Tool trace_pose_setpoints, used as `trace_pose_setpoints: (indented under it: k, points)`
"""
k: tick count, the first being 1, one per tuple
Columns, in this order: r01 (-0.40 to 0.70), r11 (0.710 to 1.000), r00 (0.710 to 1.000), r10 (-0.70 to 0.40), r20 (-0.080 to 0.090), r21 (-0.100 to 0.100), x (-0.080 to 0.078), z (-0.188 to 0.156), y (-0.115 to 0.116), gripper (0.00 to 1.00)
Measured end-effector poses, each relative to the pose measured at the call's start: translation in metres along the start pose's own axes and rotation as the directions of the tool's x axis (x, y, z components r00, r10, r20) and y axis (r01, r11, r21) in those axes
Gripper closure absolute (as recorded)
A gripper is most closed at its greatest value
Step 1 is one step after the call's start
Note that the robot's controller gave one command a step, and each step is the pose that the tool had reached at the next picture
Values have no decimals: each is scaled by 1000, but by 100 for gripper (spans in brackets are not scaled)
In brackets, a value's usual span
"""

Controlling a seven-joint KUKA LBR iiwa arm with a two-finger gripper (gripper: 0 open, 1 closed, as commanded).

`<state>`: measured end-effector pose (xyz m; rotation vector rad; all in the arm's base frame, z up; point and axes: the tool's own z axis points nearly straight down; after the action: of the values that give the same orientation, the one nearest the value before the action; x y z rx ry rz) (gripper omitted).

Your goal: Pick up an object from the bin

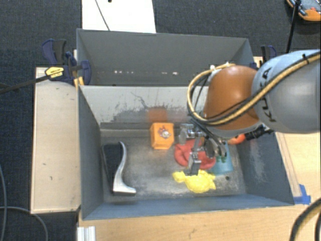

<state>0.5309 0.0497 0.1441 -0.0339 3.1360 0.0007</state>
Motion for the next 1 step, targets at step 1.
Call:
trace_pose_setpoints:
  k: [1]
  points:
    - [-14, 1000, 1000, 14, -3, 0, -27, 51, 2, 0]
